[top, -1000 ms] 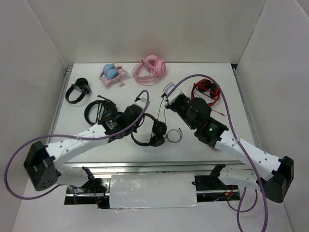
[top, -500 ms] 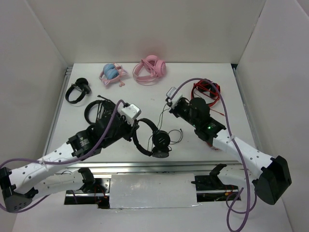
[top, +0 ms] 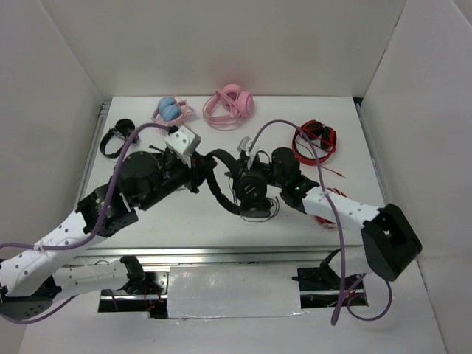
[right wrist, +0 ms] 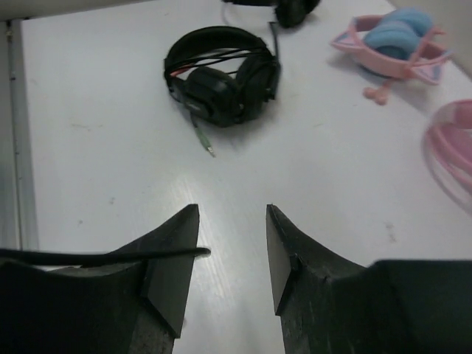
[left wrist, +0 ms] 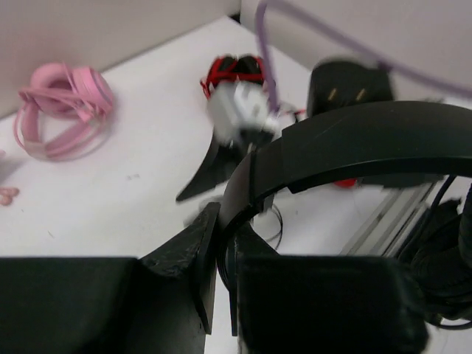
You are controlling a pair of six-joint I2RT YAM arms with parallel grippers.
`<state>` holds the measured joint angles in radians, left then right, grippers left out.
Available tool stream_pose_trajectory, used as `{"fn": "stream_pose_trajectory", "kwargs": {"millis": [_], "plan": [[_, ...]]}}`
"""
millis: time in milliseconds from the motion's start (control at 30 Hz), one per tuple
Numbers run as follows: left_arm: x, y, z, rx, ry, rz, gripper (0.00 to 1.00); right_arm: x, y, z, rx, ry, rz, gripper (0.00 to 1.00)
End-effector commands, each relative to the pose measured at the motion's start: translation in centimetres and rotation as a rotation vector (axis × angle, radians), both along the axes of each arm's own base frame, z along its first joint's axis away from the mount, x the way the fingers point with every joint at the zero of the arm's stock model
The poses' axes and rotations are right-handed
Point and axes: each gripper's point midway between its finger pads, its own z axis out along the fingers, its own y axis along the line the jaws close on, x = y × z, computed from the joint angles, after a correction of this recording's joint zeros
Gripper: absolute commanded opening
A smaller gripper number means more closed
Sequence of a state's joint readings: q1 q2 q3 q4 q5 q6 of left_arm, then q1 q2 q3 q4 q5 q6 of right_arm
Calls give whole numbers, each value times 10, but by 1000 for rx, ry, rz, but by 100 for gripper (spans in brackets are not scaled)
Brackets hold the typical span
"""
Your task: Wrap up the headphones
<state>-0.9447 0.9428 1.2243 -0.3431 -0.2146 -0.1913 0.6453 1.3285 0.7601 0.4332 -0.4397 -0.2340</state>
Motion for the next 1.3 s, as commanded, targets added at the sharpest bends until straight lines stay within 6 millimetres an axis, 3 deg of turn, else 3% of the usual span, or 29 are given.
{"fn": "stream_pose_trajectory", "kwargs": {"millis": [0, 133, 233, 267, 333, 367, 400, 433, 467, 533, 600, 700, 733, 767, 800, 833, 867, 900, 933, 967, 1000, 1033, 1100, 1133, 1167, 1200, 1267], "plan": [[7, 5, 62, -140, -63, 57, 0, -22, 41, 30, 155, 26, 190, 52], [20, 23, 99, -178, -104, 154, 0, -34, 68, -6, 137, 143, 223, 54], [31, 40, 128, -231, -131, 233, 0, -46, 70, -31, 157, 222, 218, 54], [38, 46, 134, -245, -133, 260, 0, -54, 67, -50, 147, 293, 215, 54], [48, 53, 150, -259, -134, 286, 0, -67, 67, -60, 170, 334, 248, 53], [50, 56, 157, -261, -141, 289, 0, -76, 63, -81, 152, 389, 248, 51], [52, 55, 159, -258, -140, 275, 0, -84, 64, -83, 170, 418, 264, 49], [56, 57, 169, -271, -151, 280, 0, -92, 64, -88, 168, 440, 282, 45], [62, 66, 173, -274, -160, 306, 0, -100, 60, -102, 156, 494, 277, 30], [74, 78, 181, -287, -163, 348, 0, -112, 53, -110, 169, 513, 282, 10], [85, 91, 182, -304, -157, 404, 0, -117, 48, -106, 197, 516, 280, 3], [118, 128, 165, -318, -101, 567, 0, -130, 33, -103, 208, 514, 255, 0], [126, 137, 157, -322, -81, 607, 0, -132, 30, -86, 237, 476, 253, 0], [134, 146, 149, -328, -59, 651, 0, -133, 27, -84, 238, 467, 232, 0], [148, 155, 127, -316, -16, 702, 0, -129, 22, -88, 221, 475, 165, 0], [159, 175, 118, -339, 0, 791, 0, -133, 19, -70, 238, 419, 161, 0], [166, 184, 107, -341, 21, 841, 0, -135, 14, -80, 193, 443, 116, 0], [178, 193, 85, -323, 65, 895, 0, -126, 7, -76, 194, 417, 33, 0], [185, 207, 72, -333, 95, 963, 0, -128, 4, -54, 213, 358, 19, 0], [189, 219, 62, -322, 107, 1026, 0, -127, -4, -64, 162, 374, -39, 0], [199, 226, 40, -288, 141, 1070, 0, -117, -14, -57, 170, 345, -127, 0], [201, 242, 29, -270, 149, 1162, 0, -121, -22, -44, 162, 317, -142, 0], [208, 256, -1, -212, 190, 1264, 0, -109, -45, -27, 155, 257, -272, 0], [210, 256, -13, -195, 212, 1271, 0, -105, -49, -12, 184, 221, -297, 0], [215, 256, -34, -162, 246, 1289, 0, -104, -57, -12, 158, 212, -327, 0], [215, 257, -42, -148, 256, 1302, 0, -101, -64, 8, 190, 173, -359, 0], [218, 253, -69, -93, 300, 1310, 0, -103, -68, 21, 155, 108, -361, 0]]}}
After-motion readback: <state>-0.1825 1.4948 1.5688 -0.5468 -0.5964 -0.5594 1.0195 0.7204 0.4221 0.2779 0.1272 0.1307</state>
